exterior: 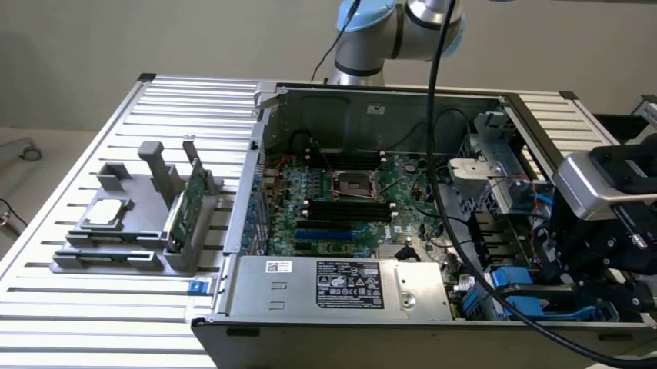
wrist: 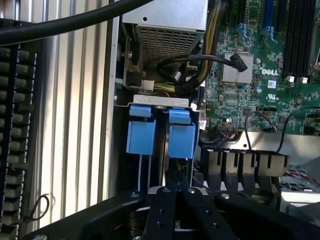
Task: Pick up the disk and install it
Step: 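Insert the first disk wire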
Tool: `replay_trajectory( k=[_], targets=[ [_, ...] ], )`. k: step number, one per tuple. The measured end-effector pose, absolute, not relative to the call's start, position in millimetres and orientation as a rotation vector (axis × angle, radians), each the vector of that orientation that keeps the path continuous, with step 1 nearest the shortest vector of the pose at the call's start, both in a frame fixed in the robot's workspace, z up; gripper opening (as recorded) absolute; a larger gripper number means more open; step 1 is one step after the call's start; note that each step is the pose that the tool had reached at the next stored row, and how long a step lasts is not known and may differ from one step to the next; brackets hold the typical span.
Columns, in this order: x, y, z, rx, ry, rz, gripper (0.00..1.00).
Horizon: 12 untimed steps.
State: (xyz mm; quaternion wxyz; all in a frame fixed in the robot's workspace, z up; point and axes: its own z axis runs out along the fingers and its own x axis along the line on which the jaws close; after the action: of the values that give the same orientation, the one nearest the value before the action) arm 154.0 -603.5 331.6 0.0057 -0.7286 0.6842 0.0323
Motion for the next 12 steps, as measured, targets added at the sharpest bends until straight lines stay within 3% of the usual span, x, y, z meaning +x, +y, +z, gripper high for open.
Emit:
replay_trajectory(
  k=[12],
  targets=[
    [154.0,-605.7,326.6,-2.282,2.144,0.106,0.11]
  ],
)
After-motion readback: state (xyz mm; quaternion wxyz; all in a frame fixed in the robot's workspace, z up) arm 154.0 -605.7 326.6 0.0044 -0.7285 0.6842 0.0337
